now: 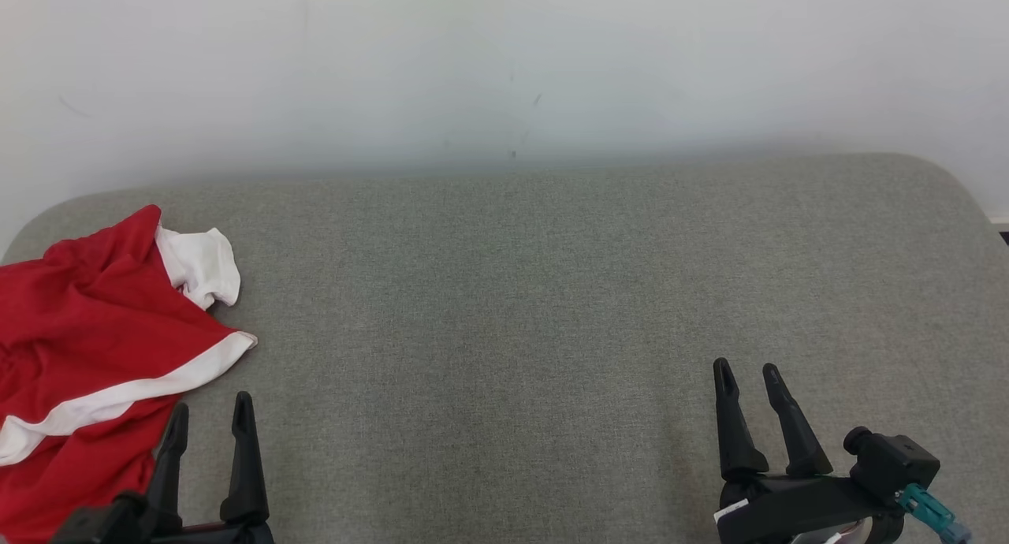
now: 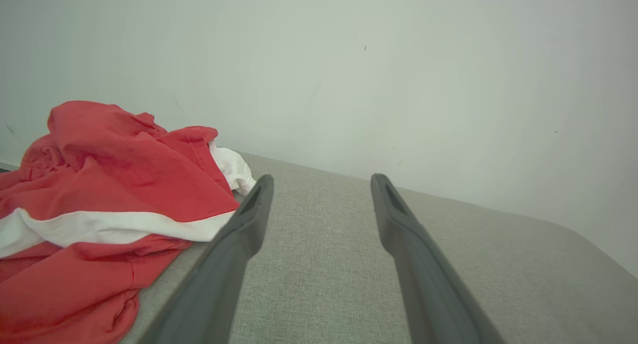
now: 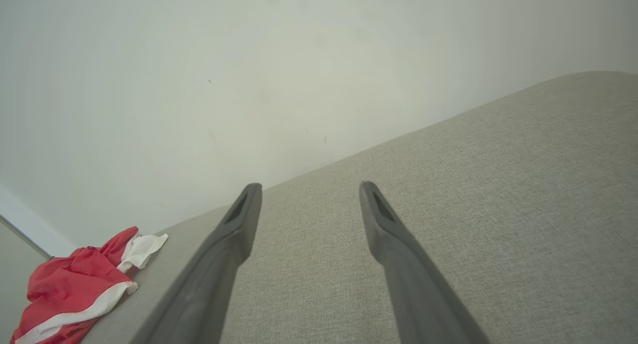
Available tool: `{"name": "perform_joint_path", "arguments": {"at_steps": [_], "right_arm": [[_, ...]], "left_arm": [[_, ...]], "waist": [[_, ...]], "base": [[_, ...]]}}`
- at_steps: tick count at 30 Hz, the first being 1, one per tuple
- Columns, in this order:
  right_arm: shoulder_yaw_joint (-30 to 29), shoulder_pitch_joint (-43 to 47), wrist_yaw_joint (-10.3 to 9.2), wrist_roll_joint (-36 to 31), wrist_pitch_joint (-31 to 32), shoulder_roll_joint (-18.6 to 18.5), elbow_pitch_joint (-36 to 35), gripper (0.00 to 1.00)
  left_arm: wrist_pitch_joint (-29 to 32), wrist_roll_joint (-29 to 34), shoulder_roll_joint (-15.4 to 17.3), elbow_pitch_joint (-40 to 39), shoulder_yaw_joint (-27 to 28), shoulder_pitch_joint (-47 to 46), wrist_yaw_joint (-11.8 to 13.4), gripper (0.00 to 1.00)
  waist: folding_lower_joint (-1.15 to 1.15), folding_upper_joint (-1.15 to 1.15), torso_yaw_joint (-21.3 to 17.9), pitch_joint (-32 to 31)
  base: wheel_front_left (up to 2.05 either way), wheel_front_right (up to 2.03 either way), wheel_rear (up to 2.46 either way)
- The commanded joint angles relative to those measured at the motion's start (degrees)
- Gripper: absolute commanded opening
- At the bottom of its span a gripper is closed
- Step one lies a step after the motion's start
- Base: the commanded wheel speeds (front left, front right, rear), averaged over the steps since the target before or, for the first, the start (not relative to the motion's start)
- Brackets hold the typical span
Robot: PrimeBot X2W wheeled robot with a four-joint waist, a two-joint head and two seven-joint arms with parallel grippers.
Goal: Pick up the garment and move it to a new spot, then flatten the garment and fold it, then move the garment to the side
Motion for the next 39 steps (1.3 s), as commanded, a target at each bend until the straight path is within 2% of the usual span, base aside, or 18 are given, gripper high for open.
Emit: {"name": "perform_joint_path", "arguments": {"at_steps": [1,14,30,39], "right_arm": [[0.2,0.1,0.24,-1.2,-0.5,0.0,-0.6,1.00],[0.0,0.5,0.23,-7.5,-2.1,0.0,-1.0,1.00],[-1.3,1.2,0.25,-14.8,-3.9,0.0,-0.9,1.00],[-2.0,1.0,0.27,-18.3,-4.7,0.0,0.8,1.00]], "left_arm": [[-0.3,1.2,0.4,-0.7,0.0,0.5,0.0,1.00],[-2.0,6.9,0.9,-1.5,-0.3,1.0,0.0,1.00],[-3.8,10.2,3.2,0.3,-1.2,2.2,0.1,1.00],[-4.6,12.9,3.2,1.8,0.7,2.0,0.1,1.00]], "waist": [[0.00,0.00,0.0,0.0],[0.00,0.00,0.0,0.1],[0.00,0.00,0.2,-0.3],[0.00,0.00,0.4,-0.6]], "base": [[0.00,0.00,0.00],[0.00,0.00,0.00],[0.00,0.00,0.00],[0.00,0.00,0.00]]}}
